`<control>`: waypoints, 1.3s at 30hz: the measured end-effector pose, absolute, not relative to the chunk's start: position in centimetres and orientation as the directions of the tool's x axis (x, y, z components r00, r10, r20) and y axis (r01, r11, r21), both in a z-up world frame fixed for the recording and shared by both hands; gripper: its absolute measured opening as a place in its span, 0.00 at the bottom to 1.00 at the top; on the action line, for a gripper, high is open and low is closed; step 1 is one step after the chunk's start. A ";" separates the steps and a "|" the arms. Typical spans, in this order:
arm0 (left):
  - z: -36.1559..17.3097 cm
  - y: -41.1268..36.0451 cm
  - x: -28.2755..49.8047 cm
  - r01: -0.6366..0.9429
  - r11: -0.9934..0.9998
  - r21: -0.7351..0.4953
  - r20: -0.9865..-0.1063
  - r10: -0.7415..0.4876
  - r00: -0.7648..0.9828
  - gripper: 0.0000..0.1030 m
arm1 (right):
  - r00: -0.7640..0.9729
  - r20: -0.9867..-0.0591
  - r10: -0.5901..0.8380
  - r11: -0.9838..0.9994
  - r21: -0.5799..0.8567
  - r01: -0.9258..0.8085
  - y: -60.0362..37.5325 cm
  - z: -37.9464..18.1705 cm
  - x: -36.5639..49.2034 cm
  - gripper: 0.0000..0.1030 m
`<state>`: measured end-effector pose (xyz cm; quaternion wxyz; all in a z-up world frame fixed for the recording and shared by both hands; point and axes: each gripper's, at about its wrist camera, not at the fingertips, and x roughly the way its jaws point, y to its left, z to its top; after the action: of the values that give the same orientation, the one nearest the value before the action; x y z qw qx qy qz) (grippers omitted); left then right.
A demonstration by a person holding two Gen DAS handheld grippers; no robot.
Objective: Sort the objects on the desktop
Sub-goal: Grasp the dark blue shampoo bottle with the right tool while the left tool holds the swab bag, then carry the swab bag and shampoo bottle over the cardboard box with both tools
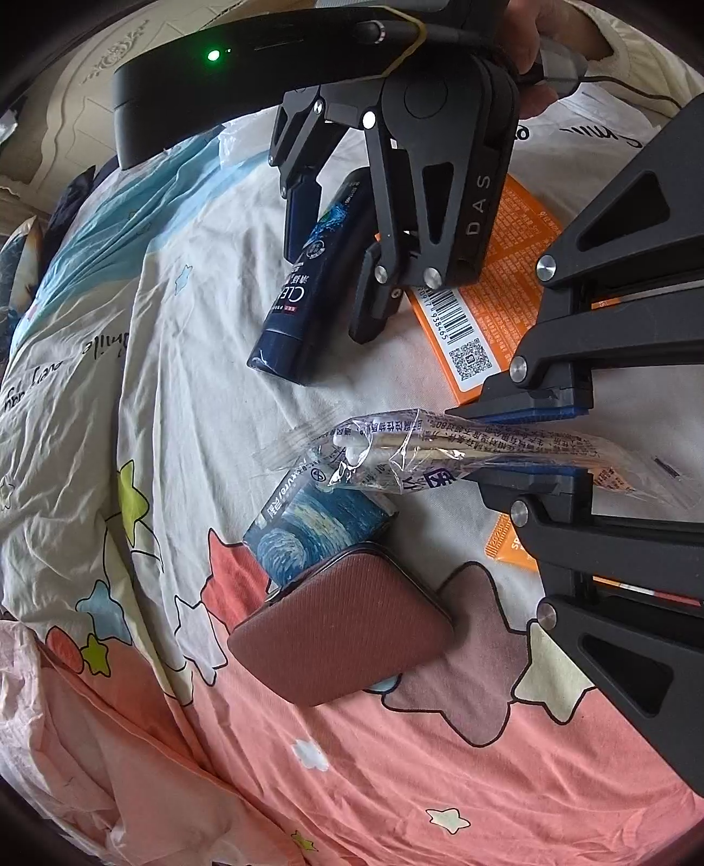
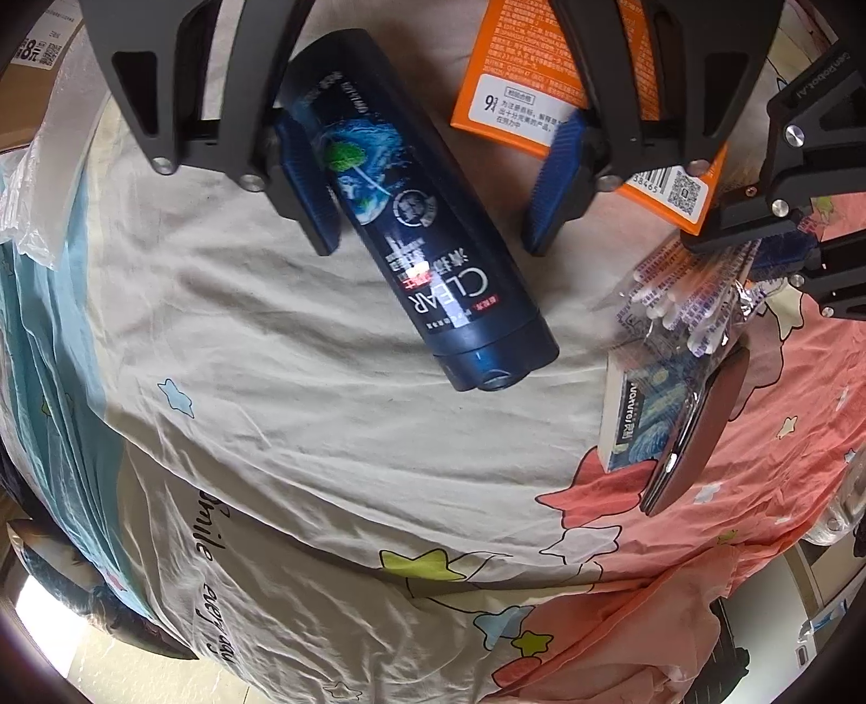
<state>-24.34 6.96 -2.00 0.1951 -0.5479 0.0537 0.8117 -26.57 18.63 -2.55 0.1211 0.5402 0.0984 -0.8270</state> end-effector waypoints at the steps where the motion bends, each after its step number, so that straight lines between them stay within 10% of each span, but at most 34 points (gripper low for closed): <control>1: -2.0 7.0 -24.3 -0.375 -0.919 -0.123 -0.911 0.255 -0.324 0.11 | -0.384 -0.918 -0.100 -0.951 -0.026 0.308 18.6 -2.6 -26.6 0.44; 12: -0.4 6.8 -23.3 -0.381 -0.915 -0.133 -0.896 0.275 -0.348 0.11 | -0.389 -0.879 -0.276 -0.934 0.150 0.325 18.4 1.0 -23.9 0.31; 39: 7.3 8.0 -15.3 -0.447 -0.893 -0.052 -0.849 0.275 -0.450 0.11 | -0.522 -0.813 -0.257 -0.935 0.071 0.348 17.8 9.9 -14.6 0.30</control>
<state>-15.33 8.03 7.34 0.2133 -0.4789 0.0900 0.8468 -14.59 17.76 9.88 0.1737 0.4570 0.0501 -0.8709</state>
